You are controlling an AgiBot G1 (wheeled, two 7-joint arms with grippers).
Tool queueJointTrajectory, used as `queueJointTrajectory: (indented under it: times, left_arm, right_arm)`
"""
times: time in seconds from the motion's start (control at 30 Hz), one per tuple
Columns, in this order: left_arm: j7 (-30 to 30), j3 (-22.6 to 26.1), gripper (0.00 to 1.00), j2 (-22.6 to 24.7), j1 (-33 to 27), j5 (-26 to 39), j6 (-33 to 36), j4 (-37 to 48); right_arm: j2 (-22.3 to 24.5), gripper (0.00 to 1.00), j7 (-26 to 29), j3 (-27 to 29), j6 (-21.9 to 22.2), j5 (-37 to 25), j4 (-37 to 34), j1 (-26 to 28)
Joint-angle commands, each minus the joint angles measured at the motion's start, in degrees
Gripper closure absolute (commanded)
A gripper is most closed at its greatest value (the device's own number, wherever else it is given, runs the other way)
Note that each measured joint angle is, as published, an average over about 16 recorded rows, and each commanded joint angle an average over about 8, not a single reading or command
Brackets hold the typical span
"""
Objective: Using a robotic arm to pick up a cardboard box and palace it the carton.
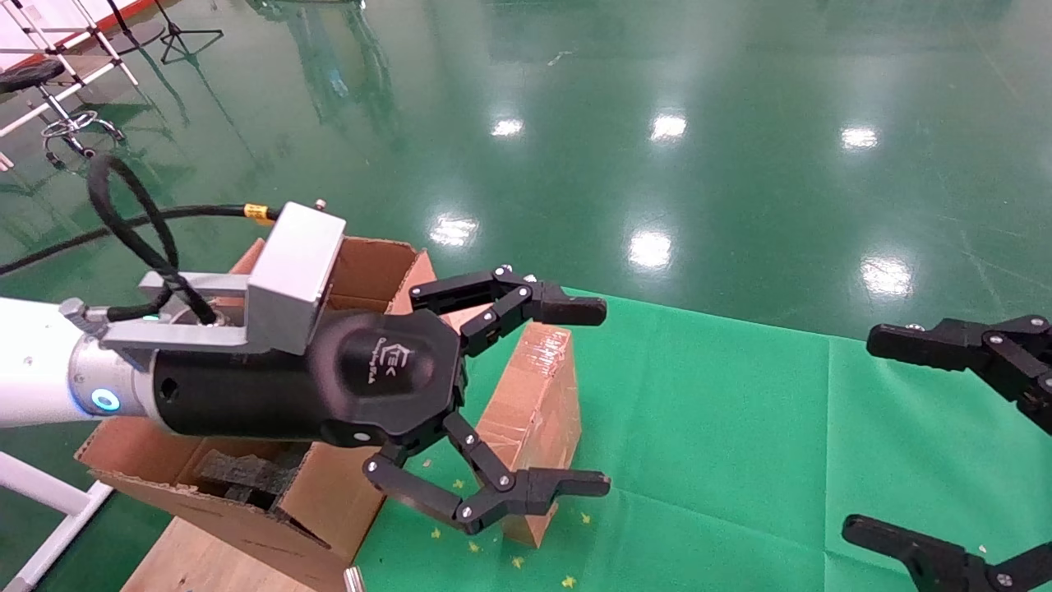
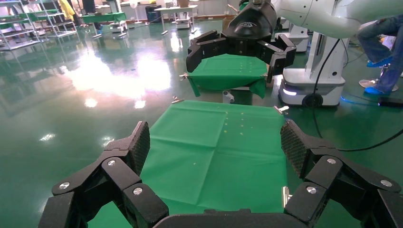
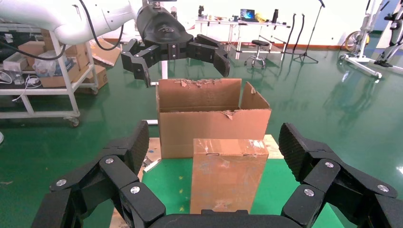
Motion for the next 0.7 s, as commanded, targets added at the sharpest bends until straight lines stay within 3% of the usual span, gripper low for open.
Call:
queueJointTrajectory:
  times: [0.03, 0.37, 0.4, 0.63, 0.67, 0.7]
  left_arm:
    - [0.0, 0.0, 0.0, 0.0, 0.0, 0.0, 0.0, 0.0]
    - [0.0, 0.0, 0.0, 0.0, 0.0, 0.0, 0.0, 0.0]
    - [0.0, 0.0, 0.0, 0.0, 0.0, 0.0, 0.0, 0.0]
    - [0.01, -0.01, 0.0, 0.0, 0.01, 0.0, 0.0, -0.01]
    - [0.01, -0.01, 0.0, 0.0, 0.01, 0.0, 0.0, -0.01]
    - [0.0, -0.01, 0.0, -0.01, 0.01, 0.0, -0.01, 0.0]
  right_arm:
    - [0.0, 0.0, 0.0, 0.0, 0.0, 0.0, 0.0, 0.0]
    - [0.0, 0.0, 0.0, 0.0, 0.0, 0.0, 0.0, 0.0]
    - [0.0, 0.04, 0.0, 0.0, 0.0, 0.0, 0.0, 0.0]
    - [0.0, 0.91, 0.0, 0.0, 0.0, 0.0, 0.0, 0.0]
    - [0.0, 1.0, 0.0, 0.0, 0.0, 0.0, 0.0, 0.0]
    - [0.0, 1.0, 0.0, 0.0, 0.0, 0.0, 0.0, 0.0]
